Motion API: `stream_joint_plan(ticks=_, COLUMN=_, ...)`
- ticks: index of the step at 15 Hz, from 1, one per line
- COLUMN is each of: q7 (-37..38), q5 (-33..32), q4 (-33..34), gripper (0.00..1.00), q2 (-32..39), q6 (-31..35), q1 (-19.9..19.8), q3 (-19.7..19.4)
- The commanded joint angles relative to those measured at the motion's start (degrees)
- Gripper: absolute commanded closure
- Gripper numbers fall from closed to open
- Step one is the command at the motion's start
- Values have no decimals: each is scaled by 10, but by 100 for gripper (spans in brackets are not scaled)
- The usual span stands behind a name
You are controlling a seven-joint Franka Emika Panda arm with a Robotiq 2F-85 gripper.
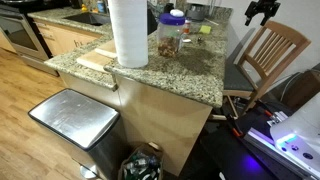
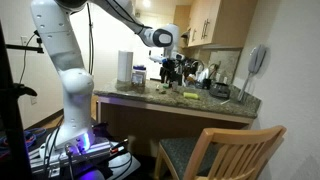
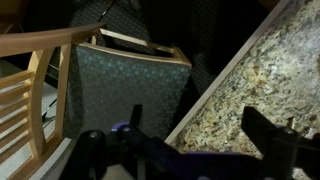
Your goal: Put the keys on top of the clear container with a blue lid
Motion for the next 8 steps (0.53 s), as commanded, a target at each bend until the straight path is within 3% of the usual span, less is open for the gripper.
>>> stream_joint_plan(ticks=1, q7=-1, q5=1, q4=1, gripper=0, q2=0, q6=-1, q1=-4, q3=3)
stream_joint_plan(ticks=3, q7=20, q5=0, q4=21, gripper=0, q2=44, q6=-2, q1=3, q3=14)
stream_joint_plan(ticks=8, q7=77, q5=1, q4=19, gripper=0, q2=98, q6=109, q1=39, q3=63)
